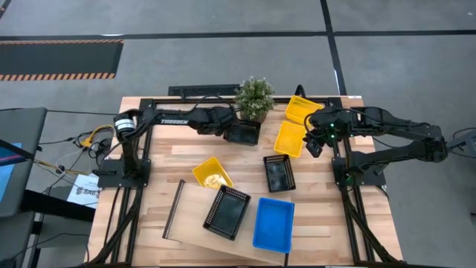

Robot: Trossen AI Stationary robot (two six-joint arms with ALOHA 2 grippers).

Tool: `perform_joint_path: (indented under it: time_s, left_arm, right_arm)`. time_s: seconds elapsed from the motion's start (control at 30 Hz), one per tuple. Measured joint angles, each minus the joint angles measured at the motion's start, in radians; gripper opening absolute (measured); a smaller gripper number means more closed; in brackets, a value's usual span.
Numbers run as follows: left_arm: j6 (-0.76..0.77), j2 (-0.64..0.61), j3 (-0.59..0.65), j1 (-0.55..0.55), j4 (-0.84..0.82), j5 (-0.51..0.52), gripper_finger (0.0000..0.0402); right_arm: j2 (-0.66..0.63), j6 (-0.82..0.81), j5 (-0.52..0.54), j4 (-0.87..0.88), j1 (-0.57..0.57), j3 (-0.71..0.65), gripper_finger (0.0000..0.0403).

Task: Stack baskets on shelf by color
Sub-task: Stack the top black bin on top of the black bin on the shelf

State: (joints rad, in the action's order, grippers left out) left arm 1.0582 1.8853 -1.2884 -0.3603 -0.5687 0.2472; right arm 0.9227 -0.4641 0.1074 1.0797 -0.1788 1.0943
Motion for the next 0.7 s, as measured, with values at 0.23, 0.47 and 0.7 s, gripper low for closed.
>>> perform_joint_path:
  time_s: [0.23,0.47,0.7]
  left_arm:
    - [0.049,0.068,-0.018,0.000,-0.004,-0.021,0.0248]
    - [0.055,0.067,-0.018,-0.007,0.003,-0.005,0.0106]
    - [0.003,0.057,-0.018,-0.007,0.002,0.016,0.0007]
  right_arm:
    - [0.001,0.000,0.000,-0.003,-0.008,0.000,0.0133]
    - [0.001,0.000,0.000,-0.003,-0.008,0.000,0.0134]
    - [0.001,0.000,-0.001,-0.003,-0.007,0.000,0.0133]
